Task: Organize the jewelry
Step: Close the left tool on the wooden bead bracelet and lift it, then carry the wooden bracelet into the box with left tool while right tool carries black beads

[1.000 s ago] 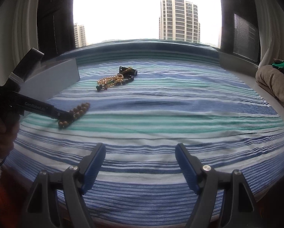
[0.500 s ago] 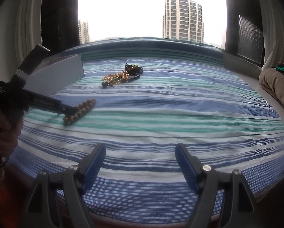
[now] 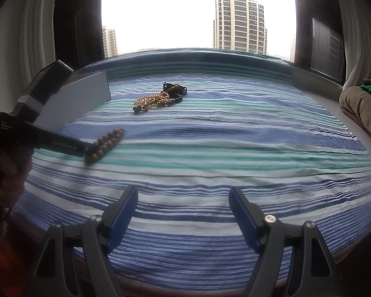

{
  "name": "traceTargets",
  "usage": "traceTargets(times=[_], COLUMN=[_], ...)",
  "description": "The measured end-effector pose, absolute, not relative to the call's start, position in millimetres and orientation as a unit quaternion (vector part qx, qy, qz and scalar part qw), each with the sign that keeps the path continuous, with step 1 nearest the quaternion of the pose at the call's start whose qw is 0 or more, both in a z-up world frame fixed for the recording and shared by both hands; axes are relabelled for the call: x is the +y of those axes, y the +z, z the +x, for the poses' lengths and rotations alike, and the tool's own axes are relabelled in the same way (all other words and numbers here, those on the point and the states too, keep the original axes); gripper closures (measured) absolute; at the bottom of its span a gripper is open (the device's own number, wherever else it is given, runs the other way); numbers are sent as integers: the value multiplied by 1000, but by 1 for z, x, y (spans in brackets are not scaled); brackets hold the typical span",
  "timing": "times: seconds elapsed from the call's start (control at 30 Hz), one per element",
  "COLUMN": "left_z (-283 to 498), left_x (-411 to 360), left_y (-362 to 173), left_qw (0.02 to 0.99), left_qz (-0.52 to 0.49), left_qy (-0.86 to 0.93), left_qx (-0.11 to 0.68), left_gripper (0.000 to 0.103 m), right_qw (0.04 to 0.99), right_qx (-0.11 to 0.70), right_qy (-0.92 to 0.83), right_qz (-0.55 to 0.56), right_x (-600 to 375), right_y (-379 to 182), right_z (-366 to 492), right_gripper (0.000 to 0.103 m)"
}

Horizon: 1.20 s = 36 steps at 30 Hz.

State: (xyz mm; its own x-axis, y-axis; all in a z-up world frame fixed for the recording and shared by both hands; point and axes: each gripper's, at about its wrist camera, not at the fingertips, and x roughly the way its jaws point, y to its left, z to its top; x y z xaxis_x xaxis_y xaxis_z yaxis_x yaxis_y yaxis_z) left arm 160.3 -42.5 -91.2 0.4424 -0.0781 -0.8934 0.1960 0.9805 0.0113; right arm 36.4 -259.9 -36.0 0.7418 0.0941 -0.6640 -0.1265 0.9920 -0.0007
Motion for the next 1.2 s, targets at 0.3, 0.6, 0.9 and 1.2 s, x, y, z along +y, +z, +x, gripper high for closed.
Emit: traceTargets(times=[0.3,0.6,0.9,1.2], left_z=[155,159,145,128], left_x=[-58,-26,7,43], left_y=[-88,-78,-19,-2], left_qw=[845,842,856,859], left_qz=[70,-58,-149,-191], left_qy=[-110,-128,-160,-162], left_qx=[519,522,469,447], left_gripper=[90,92,92,92], right_qw=[932,932,931,921], right_qx=[356,358,359,374], right_qy=[58,54,58,100], right_qz=[-23,-25,-37,-47], right_x=[-259,-258,-249,-240], right_y=[-36,-36,-35,-23], right_z=[35,36,39,55], right_gripper=[26,26,26,26])
